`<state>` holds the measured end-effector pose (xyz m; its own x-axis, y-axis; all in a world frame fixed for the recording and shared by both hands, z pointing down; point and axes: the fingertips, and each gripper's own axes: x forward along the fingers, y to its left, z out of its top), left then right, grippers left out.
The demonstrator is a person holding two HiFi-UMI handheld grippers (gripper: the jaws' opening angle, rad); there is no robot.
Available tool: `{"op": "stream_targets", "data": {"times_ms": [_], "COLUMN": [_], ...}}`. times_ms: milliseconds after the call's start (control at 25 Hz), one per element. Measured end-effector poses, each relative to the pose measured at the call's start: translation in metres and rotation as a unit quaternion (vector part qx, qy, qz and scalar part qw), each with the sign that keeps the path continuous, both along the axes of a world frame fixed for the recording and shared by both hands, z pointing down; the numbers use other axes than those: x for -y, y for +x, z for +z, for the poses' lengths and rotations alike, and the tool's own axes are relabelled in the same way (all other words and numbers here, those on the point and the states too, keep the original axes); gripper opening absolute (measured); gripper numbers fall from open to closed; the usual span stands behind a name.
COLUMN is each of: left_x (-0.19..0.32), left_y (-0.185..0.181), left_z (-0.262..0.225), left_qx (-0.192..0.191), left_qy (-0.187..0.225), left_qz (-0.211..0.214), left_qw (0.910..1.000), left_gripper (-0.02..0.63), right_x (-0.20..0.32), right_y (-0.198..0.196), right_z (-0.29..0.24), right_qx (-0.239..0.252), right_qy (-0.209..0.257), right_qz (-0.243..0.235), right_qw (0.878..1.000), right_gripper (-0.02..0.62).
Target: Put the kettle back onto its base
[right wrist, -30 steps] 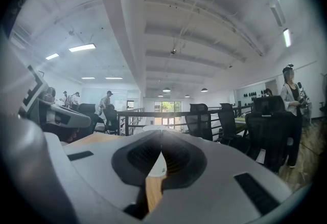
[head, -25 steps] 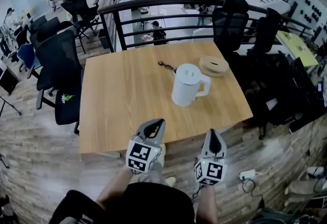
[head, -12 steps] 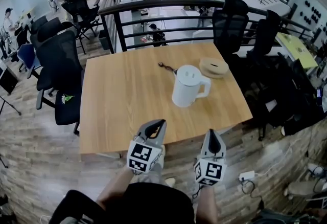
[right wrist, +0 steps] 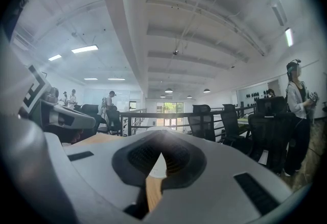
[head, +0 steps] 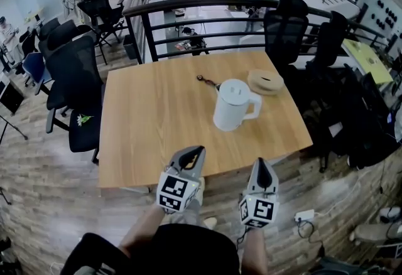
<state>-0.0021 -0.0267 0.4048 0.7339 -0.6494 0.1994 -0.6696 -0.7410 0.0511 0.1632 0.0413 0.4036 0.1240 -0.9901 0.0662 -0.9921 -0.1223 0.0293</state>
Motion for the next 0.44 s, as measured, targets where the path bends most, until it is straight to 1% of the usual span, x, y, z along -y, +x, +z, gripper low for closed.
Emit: {"op": "stream_targets", "data": {"times_ms": [120, 240, 440], "left_x": [0.0006, 0.0009, 0.0015], "left_y": [0.0012, 0.0025, 0.0043], "left_z": [0.0002, 0.0016, 0.0041], "left_qx": [0.0, 0.001, 0.002], "left_qy": [-0.001, -0.001, -0.004], "left_qz": [0.0, 0.0, 0.002], "left_qw": [1.0, 1.0, 1.0], "left_gripper": [0.003, 0.003, 0.003], "right_x": [0.0009, 0.0007, 0.0026], "right_y": [0.0004, 0.0012, 0.0016], "right_z": [0.0007, 0.0048, 0.0035], "right_qx": [0.001, 0.0, 0.002], "right_qy": [0.001, -0.007, 0.006], "right_qz": [-0.002, -0.003, -0.004], "right_qw": [1.0, 1.0, 1.0], "right_gripper": [-0.003, -0.003, -0.003]}}
